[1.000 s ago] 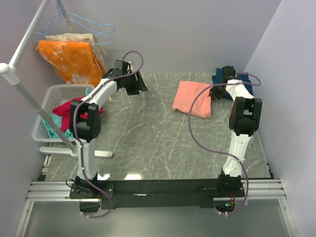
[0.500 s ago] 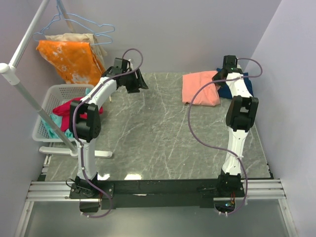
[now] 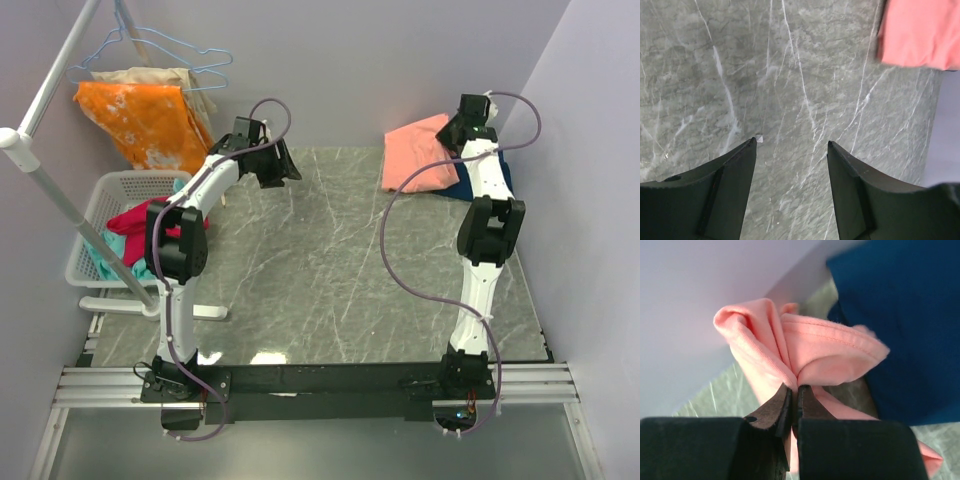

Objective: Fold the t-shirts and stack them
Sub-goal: Neatly place the folded tshirt to the corner

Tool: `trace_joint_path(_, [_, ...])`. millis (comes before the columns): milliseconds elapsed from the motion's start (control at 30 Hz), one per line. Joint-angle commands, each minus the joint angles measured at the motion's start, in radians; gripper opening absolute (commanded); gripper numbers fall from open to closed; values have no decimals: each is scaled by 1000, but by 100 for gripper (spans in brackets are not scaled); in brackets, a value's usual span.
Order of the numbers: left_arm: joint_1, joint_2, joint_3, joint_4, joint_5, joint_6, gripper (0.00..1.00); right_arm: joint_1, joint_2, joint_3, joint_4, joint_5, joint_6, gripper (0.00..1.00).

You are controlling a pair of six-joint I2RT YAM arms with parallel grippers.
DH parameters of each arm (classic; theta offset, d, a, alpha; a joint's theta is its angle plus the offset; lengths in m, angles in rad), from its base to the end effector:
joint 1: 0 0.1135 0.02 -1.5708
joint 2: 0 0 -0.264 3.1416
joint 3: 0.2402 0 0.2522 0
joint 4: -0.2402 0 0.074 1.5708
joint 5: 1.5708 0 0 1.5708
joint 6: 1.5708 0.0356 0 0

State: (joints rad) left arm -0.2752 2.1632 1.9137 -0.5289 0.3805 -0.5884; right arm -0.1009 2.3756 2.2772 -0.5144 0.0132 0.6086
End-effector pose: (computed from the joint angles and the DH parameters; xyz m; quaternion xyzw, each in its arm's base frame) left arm 0.4736 -0.1475 0.2550 -0.0692 0.9062 -0.3170 0.2712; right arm 0.5467 -0.0558 0.2691 0.3111 0.8311 0.1101 0.4476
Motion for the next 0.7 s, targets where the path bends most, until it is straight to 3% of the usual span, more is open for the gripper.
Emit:
trace_joint_path(0, [1,0,44,-5,14,-2,64,-16,-27,32,53,143,14,0])
trace_joint_path(200, [1,1,42,-9,8,-1,64,-52,51,160,-19,176,51,0])
trace_joint_path(667, [-2,12,47,-17,11,-4,64,-106,57,154,-50,358,62,0])
